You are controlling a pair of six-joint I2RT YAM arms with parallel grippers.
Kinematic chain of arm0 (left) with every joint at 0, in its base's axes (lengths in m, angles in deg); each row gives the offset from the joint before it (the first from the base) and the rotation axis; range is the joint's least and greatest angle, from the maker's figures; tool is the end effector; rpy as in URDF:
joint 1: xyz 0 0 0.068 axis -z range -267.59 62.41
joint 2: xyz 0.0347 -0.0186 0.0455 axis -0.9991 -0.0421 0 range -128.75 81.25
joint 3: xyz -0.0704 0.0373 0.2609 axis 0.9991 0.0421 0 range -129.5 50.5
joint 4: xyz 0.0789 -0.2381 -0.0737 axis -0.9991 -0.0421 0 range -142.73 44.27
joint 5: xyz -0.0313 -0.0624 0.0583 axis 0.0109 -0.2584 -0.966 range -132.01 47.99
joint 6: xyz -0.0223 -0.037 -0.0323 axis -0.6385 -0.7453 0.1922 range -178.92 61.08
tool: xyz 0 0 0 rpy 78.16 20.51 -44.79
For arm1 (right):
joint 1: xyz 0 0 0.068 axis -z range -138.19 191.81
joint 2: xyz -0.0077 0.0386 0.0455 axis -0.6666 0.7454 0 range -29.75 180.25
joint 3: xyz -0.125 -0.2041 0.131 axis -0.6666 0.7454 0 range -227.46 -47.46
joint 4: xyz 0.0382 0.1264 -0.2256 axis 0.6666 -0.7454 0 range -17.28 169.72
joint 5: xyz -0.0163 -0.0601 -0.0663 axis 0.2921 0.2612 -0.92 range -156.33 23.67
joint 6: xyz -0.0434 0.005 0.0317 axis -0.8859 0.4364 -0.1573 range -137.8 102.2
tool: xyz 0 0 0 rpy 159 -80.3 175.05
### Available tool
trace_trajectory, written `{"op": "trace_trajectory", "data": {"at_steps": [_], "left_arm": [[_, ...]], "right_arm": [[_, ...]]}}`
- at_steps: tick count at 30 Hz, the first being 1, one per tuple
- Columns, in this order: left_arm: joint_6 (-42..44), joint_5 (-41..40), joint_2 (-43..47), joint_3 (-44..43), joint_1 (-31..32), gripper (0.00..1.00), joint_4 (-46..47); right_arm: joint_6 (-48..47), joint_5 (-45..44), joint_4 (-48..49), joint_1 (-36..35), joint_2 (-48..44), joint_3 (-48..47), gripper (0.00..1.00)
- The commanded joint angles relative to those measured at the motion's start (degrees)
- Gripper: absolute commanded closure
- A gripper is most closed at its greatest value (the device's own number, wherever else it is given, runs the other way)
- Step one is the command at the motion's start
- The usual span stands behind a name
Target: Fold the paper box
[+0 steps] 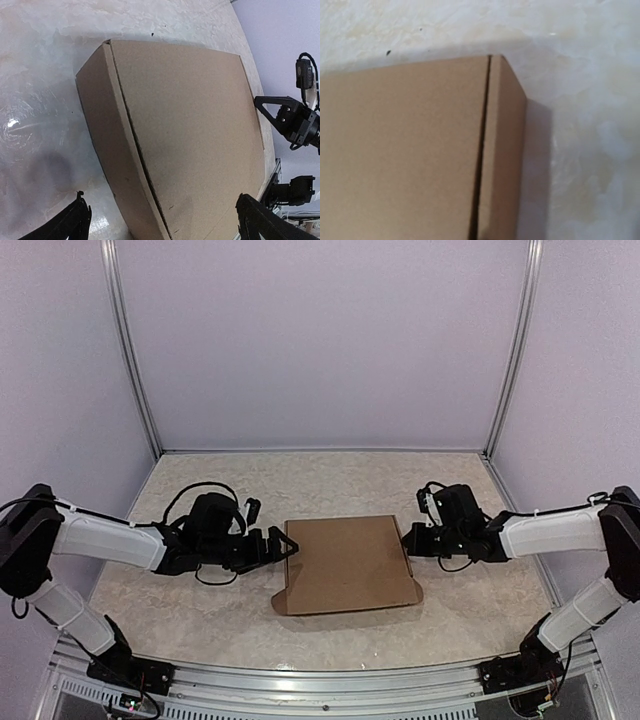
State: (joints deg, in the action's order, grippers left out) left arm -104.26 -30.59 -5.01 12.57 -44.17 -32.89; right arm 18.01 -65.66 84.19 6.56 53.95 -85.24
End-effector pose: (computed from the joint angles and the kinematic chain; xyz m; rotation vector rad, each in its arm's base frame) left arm 0.2125 -0.2107 0.1706 0.0831 2.3928 -1.0326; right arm 0.2339 0.1658 0.1691 0.0056 2.3825 0.6357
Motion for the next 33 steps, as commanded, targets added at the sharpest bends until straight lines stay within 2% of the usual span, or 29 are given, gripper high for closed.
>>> {"op": "trace_trajectory", "data": {"at_steps": [1, 16, 33], "left_arm": [[-4.7, 4.4, -3.3, 2.3, -1.5, 0.01, 7.3], [-11.6, 13.0, -14.6, 1.9, -4.6, 0.01, 21.8], [-16.5, 18.8, -20.3, 0.5, -4.9, 0.01, 30.1]], "right_arm": [[-0.6, -0.8, -3.1, 1.4, -0.3, 3.1, 1.0], [-1.9, 2.6, -1.1, 3.4, -1.4, 6.9, 1.0], [-3.0, 6.8, 2.2, 7.8, -0.5, 10.7, 1.0]]}}
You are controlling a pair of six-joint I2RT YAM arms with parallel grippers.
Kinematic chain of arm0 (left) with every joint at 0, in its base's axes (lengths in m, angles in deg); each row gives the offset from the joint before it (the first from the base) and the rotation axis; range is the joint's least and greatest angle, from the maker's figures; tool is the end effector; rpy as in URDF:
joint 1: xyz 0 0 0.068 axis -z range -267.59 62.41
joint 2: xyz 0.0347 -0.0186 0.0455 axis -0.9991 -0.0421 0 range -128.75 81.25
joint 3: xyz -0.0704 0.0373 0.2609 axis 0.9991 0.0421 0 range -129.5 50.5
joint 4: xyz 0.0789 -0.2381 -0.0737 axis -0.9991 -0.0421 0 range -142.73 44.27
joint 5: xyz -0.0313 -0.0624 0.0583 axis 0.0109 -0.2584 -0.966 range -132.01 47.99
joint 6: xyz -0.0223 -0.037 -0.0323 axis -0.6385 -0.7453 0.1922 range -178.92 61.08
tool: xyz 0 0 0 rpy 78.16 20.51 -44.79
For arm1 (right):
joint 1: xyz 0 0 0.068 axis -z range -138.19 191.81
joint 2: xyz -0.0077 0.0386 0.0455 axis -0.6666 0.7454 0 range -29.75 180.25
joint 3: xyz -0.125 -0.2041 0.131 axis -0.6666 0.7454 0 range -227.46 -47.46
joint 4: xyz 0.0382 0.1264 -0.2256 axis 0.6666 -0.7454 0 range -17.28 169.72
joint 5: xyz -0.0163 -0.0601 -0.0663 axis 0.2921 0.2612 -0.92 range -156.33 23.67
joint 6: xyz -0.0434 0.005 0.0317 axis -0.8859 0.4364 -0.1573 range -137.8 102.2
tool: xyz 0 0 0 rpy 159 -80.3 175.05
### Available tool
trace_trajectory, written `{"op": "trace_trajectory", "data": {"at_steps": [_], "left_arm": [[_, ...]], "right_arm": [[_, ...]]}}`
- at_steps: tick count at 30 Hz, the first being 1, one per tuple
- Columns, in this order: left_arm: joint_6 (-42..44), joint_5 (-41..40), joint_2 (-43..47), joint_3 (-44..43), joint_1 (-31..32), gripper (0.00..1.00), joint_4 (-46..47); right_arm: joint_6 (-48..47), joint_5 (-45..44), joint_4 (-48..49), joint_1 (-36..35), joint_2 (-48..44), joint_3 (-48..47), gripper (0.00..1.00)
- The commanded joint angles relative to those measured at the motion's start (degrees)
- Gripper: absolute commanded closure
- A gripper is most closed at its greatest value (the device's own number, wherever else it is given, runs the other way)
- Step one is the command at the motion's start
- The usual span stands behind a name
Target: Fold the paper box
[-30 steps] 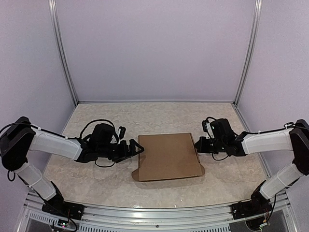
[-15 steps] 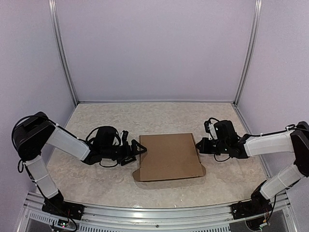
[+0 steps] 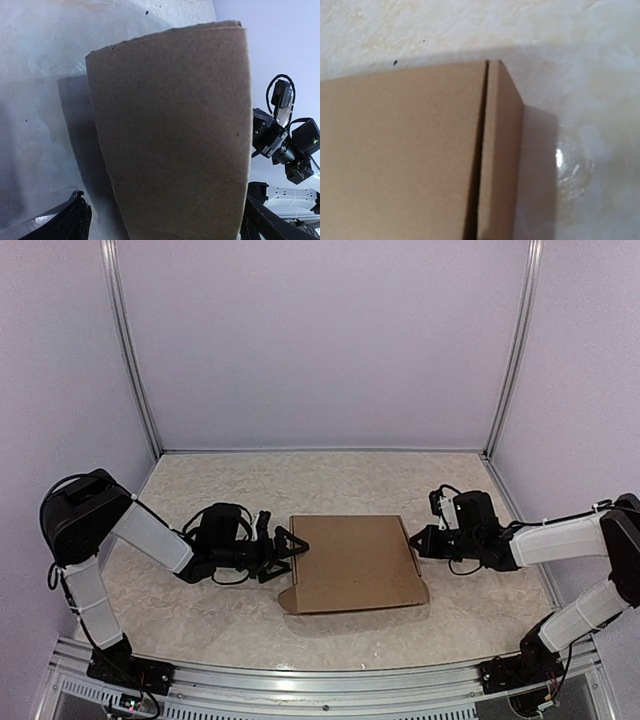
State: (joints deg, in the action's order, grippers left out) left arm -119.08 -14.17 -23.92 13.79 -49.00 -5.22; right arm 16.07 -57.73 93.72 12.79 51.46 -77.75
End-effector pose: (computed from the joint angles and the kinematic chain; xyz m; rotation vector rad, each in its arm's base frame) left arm 0.2460 -0.2176 0.1130 -0.0961 2.3882 -1.4609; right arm 0.2318 0.1346 0.1565 0.0113 2.3179 0.7520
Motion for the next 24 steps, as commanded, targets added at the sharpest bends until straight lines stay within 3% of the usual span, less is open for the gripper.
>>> {"op": "trace_trajectory", "data": {"at_steps": [1, 13, 24], "left_arm": [[-2.4, 2.8, -1.4, -0.9, 0.1, 0.01, 3.3], [-9.5, 6.6, -2.1, -1.0, 2.2, 0.03, 14.0], [-10.1, 7.1, -1.6, 0.7, 1.9, 0.27, 15.5]], "right_arm": [[-1.1, -0.9, -7.1, 1.6, 2.2, 3.2, 1.0], [-1.2, 0.3, -5.6, 2.2, 3.1, 3.8, 1.0], [-1.3, 0.7, -7.1, 2.3, 2.1, 3.0, 1.0]]}}
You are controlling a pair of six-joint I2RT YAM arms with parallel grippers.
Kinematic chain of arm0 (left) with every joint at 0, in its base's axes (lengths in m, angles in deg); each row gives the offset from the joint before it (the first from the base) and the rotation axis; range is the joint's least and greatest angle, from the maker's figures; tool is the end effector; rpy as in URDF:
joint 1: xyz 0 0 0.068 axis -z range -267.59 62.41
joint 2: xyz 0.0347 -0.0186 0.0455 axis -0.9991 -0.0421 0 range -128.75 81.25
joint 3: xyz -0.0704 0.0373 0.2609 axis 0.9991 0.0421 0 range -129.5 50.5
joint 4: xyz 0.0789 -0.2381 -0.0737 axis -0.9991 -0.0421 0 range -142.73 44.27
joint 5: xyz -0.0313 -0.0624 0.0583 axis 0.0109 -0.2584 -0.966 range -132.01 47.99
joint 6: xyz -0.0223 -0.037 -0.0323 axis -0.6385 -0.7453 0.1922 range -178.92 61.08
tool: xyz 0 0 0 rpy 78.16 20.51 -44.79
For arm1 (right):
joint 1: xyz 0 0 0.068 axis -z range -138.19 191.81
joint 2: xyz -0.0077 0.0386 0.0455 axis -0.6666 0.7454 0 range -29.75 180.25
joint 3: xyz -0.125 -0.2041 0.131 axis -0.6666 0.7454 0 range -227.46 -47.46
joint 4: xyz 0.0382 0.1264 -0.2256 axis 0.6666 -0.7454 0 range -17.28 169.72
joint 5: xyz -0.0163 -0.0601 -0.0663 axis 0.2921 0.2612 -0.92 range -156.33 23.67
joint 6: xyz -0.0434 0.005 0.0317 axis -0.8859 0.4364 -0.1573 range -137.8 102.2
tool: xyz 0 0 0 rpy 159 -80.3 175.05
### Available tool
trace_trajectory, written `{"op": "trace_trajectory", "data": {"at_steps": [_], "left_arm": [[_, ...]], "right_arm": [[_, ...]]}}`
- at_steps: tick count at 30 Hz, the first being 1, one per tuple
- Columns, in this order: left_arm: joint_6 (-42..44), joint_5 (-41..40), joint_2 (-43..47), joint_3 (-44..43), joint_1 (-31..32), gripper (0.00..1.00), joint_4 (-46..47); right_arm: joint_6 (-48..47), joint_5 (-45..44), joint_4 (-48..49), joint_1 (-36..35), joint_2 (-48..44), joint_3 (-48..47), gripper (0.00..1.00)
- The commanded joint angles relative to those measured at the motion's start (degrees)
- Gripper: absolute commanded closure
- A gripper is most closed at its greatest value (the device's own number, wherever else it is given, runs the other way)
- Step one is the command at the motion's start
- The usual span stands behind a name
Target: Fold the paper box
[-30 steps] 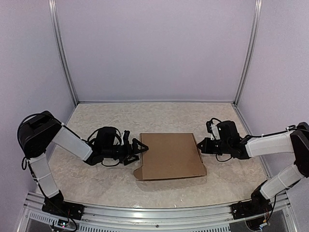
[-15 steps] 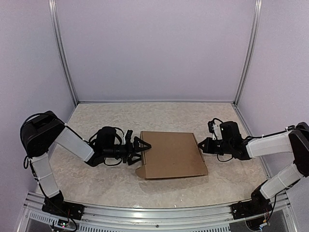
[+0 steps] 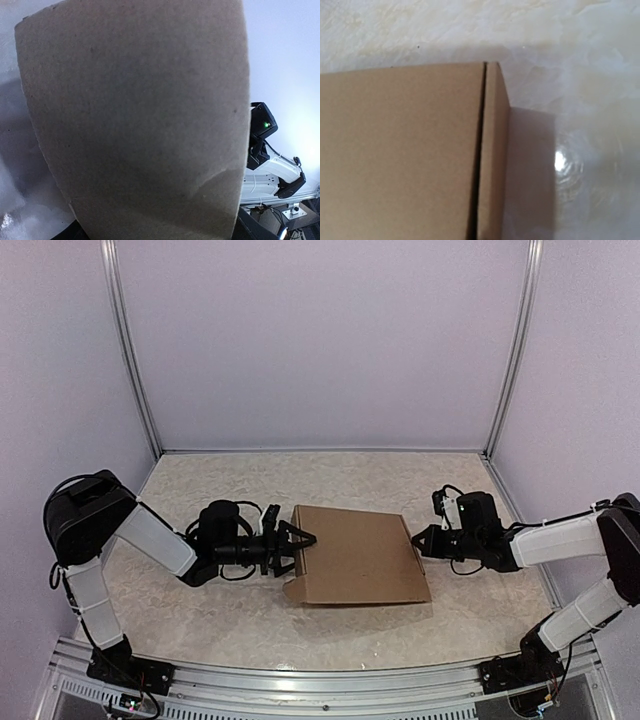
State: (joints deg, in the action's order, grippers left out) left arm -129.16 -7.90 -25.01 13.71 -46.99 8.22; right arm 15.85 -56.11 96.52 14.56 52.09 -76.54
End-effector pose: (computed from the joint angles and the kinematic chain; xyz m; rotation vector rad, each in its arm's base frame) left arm 0.2419 -0.2336 0.1309 -0.0668 2.2616 -1.7630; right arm 0.2343 0.1277 0.1521 0.0239 2.3008 0.7712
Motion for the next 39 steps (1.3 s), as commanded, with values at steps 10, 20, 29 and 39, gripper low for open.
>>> {"op": "trace_trajectory", "data": {"at_steps": [10, 20, 29, 39], "left_arm": [[-1.3, 1.2, 2.0, 3.0, -0.4, 0.47, 3.0], [-2.1, 1.8, 8.9, 6.4, -1.5, 0.67, 1.2], [-4.6, 7.4, 18.6, 9.4, -4.8, 0.82, -1.9], [-1.5, 19.3, 34.6, 10.0, -13.9, 1.0, -20.4]], "right_arm": [[-2.7, 1.4, -11.9, 0.6, -2.5, -0.2, 1.0], [-7.4, 5.1, -15.2, 0.5, -15.4, -3.4, 0.58], [-16.1, 7.0, -20.0, -2.1, -23.5, -9.4, 0.24], [-36.0, 9.1, -17.3, -9.8, -32.0, -11.5, 0.0]]}}
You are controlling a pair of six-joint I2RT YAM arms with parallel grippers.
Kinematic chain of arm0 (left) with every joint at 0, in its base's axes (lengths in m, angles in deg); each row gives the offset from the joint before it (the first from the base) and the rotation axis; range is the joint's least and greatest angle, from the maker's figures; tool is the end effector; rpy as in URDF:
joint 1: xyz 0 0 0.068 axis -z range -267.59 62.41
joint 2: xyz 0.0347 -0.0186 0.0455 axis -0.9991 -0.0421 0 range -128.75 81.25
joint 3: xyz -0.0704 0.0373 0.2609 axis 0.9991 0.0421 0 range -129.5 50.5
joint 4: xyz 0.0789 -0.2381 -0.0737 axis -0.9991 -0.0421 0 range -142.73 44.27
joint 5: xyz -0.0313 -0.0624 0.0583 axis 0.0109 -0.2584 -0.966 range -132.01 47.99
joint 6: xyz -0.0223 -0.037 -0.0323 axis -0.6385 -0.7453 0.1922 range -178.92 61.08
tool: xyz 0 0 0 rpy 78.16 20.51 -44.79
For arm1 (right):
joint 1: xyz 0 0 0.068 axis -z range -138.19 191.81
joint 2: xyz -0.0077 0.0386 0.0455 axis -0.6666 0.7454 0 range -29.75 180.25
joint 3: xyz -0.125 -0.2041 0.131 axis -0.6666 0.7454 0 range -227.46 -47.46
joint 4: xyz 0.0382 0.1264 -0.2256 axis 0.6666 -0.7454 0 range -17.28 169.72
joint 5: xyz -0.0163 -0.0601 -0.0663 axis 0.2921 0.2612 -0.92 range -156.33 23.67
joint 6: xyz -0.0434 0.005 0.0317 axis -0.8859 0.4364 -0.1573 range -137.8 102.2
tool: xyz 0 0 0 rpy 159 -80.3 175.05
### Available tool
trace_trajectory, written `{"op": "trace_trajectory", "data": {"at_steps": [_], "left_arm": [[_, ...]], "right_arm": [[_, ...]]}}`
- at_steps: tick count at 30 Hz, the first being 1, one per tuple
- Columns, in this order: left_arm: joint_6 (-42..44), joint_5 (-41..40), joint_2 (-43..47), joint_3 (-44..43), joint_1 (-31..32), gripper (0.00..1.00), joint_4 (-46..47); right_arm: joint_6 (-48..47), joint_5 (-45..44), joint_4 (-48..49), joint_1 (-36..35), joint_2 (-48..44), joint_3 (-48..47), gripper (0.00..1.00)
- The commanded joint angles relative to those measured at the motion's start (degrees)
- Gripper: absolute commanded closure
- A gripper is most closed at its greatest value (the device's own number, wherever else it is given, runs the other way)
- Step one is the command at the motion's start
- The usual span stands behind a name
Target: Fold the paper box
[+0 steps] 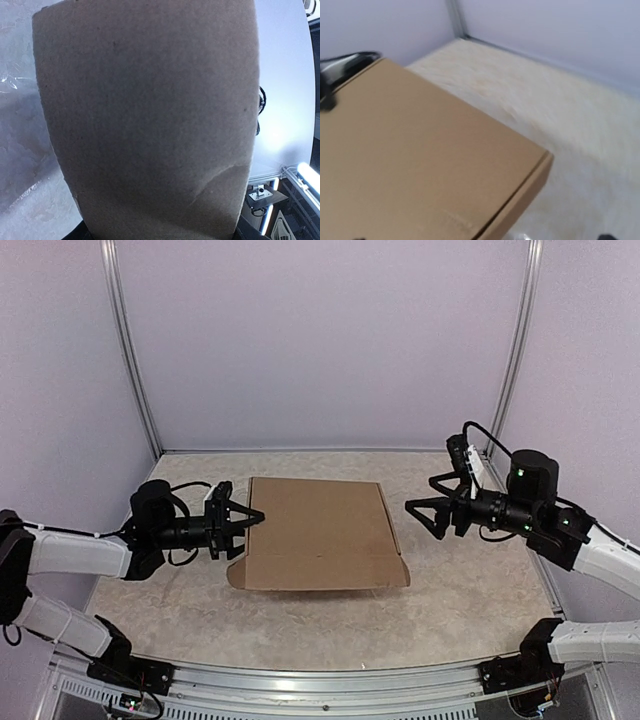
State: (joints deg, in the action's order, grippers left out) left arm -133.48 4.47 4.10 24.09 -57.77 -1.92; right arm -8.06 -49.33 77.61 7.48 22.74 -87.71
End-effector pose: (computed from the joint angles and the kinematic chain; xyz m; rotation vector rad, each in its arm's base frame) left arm 0.2132 -0.1519 0.2073 -0.0572 2.1249 -1.9137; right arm 0.1726 0.1304 0.3028 -0.6114 1.7851 0.8055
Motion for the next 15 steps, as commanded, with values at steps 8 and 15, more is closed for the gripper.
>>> {"op": "trace_trajectory", "data": {"at_steps": [8, 15], "left_arm": [[3.6, 18.0, 15.6, 0.3, -12.8, 1.0, -20.7], [8.0, 23.9, 20.6, -0.5, -14.3, 1.0, -29.7]], "right_arm": [[-39.6, 3.4, 1.5, -10.2, -3.1, -1.9, 0.0], [-58.1, -4.2, 3.7, -18.2, -4.8, 0.5, 0.0]]}}
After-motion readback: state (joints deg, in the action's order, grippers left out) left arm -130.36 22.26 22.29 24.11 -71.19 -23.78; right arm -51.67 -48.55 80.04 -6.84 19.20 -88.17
